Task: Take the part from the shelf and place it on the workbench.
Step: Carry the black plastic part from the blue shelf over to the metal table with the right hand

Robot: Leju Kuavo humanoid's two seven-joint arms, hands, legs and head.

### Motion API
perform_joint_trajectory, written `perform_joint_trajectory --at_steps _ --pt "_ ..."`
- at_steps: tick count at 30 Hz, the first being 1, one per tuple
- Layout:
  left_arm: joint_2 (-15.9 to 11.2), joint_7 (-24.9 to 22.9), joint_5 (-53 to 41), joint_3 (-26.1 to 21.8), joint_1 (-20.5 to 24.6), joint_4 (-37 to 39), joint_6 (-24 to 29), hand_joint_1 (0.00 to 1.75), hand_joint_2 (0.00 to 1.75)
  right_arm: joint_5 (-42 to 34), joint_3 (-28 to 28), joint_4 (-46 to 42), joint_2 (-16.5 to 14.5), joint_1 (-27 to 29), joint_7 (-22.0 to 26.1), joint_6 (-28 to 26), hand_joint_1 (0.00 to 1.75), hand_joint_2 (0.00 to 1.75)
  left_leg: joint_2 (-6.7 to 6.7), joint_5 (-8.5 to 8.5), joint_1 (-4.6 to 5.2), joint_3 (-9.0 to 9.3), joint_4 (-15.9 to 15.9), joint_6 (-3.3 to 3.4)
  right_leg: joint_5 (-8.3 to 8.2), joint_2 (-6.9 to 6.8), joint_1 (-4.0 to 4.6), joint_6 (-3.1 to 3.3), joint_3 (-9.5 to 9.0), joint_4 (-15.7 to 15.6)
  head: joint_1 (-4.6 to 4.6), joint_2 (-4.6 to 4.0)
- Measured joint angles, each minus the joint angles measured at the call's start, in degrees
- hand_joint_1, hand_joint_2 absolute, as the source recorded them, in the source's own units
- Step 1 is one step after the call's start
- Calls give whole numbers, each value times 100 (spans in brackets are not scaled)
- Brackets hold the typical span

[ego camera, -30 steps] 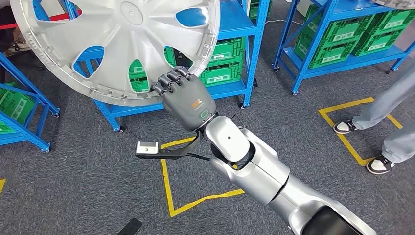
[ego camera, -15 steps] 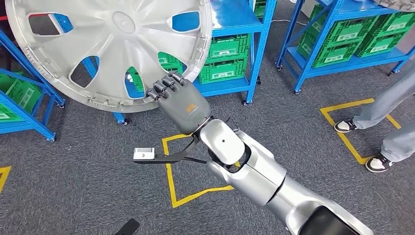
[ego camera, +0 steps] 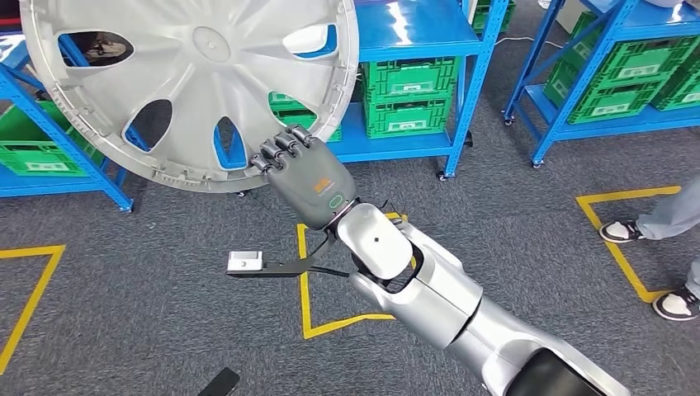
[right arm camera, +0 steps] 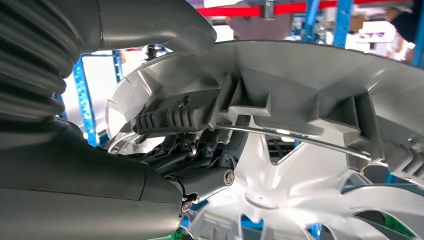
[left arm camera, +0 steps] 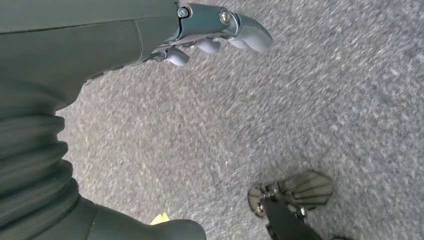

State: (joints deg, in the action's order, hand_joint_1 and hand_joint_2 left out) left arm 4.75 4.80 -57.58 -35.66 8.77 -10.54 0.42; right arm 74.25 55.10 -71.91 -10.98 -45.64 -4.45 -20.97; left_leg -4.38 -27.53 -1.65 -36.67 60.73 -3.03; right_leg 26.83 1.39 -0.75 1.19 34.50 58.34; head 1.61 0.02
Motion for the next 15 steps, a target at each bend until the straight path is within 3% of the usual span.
perform_joint_trajectory --at_steps 2,3,4,5,7,8,10,11,13,15 --pt "6 1 -1 -1 10 1 -1 0 175 10 0 7 -1 -1 -2 2 175 175 286 -365 17 -292 671 -29 -18 -150 14 42 10 -17 30 0" --pt "5 1 -2 -1 12 1 -1 0 175 22 2 14 0 4 1 3 175 175 361 -524 17 -444 1049 -43 -21 -228 26 50 19 -16 37 0" --pt "3 1 -2 -1 8 2 -1 0 175 37 4 22 1 11 5 5 175 175 390 -592 17 -522 1282 -50 -23 -301 35 54 24 -15 38 0" --pt "1 1 -3 -1 4 2 -1 0 175 52 8 31 1 16 10 8 175 175 405 -558 17 -502 1312 -50 -24 -371 40 56 28 -11 39 0" --pt "-6 1 -13 -1 2 1 -1 0 175 82 15 42 0 18 15 14 175 175 498 -248 21 -140 733 -33 -20 -503 45 49 29 8 40 0" --pt "-11 1 -21 -2 9 -1 -1 0 175 95 16 44 -1 14 15 17 175 175 626 -127 47 85 333 -14 -16 -563 58 36 32 22 42 0" --pt "-17 3 -45 -6 26 -6 -1 0 175 116 14 44 -4 1 16 25 175 175 791 -7 100 335 -168 68 -16 -664 90 -11 48 48 47 0" --pt "-18 4 -57 -10 30 -7 -2 0 175 126 14 44 -8 -3 20 29 175 175 798 -18 125 338 -221 111 -24 -713 103 -38 55 51 50 0" --pt "-18 2 -71 -25 19 -5 -12 0 175 145 14 44 -19 -7 29 43 175 175 673 27 112 293 -224 194 -23 -770 101 -98 62 59 51 0" --pt "-11 0 -76 -37 23 -2 -28 0 175 157 15 43 -34 -16 29 55 175 175 556 80 83 259 -240 275 152 -561 80 -166 151 275 46 0"
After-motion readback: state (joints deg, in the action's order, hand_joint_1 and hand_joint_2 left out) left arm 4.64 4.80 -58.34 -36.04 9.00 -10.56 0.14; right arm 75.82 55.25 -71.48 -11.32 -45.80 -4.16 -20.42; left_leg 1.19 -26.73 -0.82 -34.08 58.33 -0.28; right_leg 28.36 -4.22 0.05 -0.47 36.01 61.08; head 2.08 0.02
